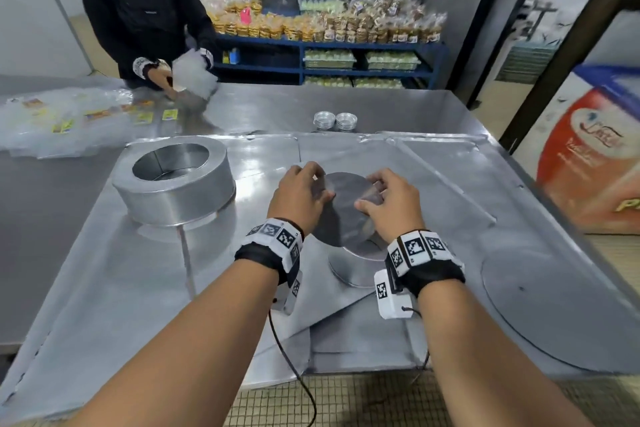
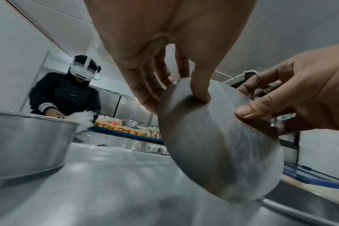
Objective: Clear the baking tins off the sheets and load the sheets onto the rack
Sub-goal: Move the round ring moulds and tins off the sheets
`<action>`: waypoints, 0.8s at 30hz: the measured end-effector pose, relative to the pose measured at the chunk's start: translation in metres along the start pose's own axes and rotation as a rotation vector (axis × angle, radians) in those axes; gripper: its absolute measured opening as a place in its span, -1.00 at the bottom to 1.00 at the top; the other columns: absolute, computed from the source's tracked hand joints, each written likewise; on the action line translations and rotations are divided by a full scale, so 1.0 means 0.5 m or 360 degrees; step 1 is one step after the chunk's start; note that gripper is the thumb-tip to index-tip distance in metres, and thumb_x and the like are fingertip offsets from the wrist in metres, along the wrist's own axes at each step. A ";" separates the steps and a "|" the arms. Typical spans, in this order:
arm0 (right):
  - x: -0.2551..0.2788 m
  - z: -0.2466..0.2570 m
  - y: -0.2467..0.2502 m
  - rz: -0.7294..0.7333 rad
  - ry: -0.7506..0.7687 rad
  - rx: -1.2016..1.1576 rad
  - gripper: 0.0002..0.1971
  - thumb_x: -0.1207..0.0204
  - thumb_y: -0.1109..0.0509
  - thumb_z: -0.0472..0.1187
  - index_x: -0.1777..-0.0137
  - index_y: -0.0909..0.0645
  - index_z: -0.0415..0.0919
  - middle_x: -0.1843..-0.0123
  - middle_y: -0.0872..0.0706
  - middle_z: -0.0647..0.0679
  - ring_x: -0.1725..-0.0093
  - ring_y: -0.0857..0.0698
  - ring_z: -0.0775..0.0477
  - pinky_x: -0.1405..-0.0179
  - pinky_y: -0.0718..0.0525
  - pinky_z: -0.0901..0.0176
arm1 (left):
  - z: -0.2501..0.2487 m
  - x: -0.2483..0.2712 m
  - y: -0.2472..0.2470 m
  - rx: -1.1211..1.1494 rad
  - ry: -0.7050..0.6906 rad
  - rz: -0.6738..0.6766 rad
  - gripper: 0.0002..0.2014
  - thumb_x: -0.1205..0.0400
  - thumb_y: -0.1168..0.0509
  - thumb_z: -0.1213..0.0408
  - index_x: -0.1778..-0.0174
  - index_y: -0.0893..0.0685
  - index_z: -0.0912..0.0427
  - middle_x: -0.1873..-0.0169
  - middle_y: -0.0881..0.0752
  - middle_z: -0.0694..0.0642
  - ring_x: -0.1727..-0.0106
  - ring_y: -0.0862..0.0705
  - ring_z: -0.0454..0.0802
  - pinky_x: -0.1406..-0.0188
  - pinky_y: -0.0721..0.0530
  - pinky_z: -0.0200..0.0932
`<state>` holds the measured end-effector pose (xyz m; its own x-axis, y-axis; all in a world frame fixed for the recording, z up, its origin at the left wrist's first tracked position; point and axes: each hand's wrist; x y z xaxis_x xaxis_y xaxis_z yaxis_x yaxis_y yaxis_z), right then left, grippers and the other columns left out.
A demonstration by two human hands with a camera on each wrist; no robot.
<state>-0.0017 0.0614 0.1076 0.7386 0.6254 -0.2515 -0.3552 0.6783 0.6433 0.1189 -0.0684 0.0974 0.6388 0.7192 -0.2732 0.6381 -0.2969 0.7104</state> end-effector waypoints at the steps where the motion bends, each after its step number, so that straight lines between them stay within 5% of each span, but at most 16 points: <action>1: -0.002 -0.012 0.015 -0.0015 0.0003 0.0009 -0.61 -0.30 -0.67 -0.27 -0.09 -0.67 -0.03 0.00 -0.66 -0.03 0.09 -0.65 -0.01 -0.04 -0.69 0.15 | -0.013 -0.002 -0.013 0.0019 -0.0004 0.0015 -0.70 -0.58 -0.45 0.05 -0.18 -0.60 0.00 0.01 -0.56 0.04 0.01 -0.65 0.12 0.03 -0.61 -0.07; 4: -0.007 -0.044 0.050 -0.0039 0.0001 0.0029 -0.67 -0.34 -0.64 -0.28 -0.08 -0.70 -0.04 0.02 -0.66 -0.02 0.08 -0.64 0.03 0.02 -0.59 0.30 | -0.041 -0.007 -0.047 0.0070 -0.0017 0.0047 -0.70 -0.57 -0.46 0.03 -0.15 -0.61 0.02 -0.03 -0.61 0.06 -0.02 -0.65 0.10 -0.06 -0.68 0.02; 9: -0.023 -0.092 0.073 -0.0028 -0.0039 0.0029 -0.75 -0.42 -0.57 -0.29 -0.07 -0.76 -0.02 0.11 -0.72 -0.02 0.17 -0.70 0.03 0.00 -0.68 0.26 | -0.069 -0.013 -0.084 0.0004 0.0015 0.0145 -0.69 -0.55 -0.47 0.04 -0.11 -0.62 0.06 -0.02 -0.66 0.08 -0.03 -0.65 0.11 -0.10 -0.67 0.04; 13: -0.025 -0.125 0.057 0.0117 -0.0146 0.0032 -0.79 -0.50 -0.50 -0.34 -0.07 -0.82 -0.12 0.15 -0.79 -0.06 0.29 -0.71 0.07 0.12 -0.73 0.36 | -0.072 -0.003 -0.102 -0.0074 0.0145 0.0418 -0.74 -0.54 -0.40 0.31 -0.15 -0.64 0.08 -0.06 -0.74 0.15 -0.05 -0.72 0.18 -0.06 -0.76 0.09; 16: -0.029 -0.149 0.041 0.0222 -0.0157 0.0090 -0.80 -0.50 -0.50 -0.33 -0.09 -0.83 -0.17 0.06 -0.86 -0.11 0.07 -0.81 -0.01 -0.18 -0.71 0.22 | -0.071 0.002 -0.117 -0.0168 0.0156 0.0533 -0.67 -0.50 -0.36 0.38 -0.19 -0.67 0.10 -0.09 -0.73 0.18 -0.09 -0.72 0.21 -0.08 -0.76 0.07; 21: -0.037 -0.165 0.030 0.0475 -0.0139 0.0190 -0.80 -0.50 -0.50 -0.30 -0.08 -0.83 -0.13 0.02 -0.85 -0.13 0.00 -0.80 -0.04 -0.10 -0.63 0.36 | -0.072 0.001 -0.138 -0.0289 0.0132 0.0540 -0.70 -0.58 -0.26 0.43 -0.10 -0.83 0.13 -0.01 -0.82 0.17 -0.10 -0.74 0.17 -0.17 -0.71 -0.04; 24: -0.037 -0.163 0.029 0.0568 -0.0081 0.0307 -0.78 -0.53 -0.47 -0.28 -0.14 -0.82 -0.14 -0.04 -0.84 -0.16 -0.07 -0.79 -0.12 -0.21 -0.64 0.29 | -0.079 -0.001 -0.143 -0.0427 0.0120 0.0602 -0.70 -0.57 -0.23 0.46 0.03 -0.84 0.08 0.12 -0.80 0.16 0.01 -0.75 0.19 0.04 -0.70 -0.14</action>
<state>-0.0671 0.0914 0.0628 0.6174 0.7853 0.0452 -0.4842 0.3341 0.8087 0.0559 -0.0227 0.0720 0.7658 0.6383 0.0783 0.2261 -0.3813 0.8964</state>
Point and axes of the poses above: each hand's wrist, its own x-axis away from the middle knuckle, its own y-axis out of the back of the hand, z = x × y
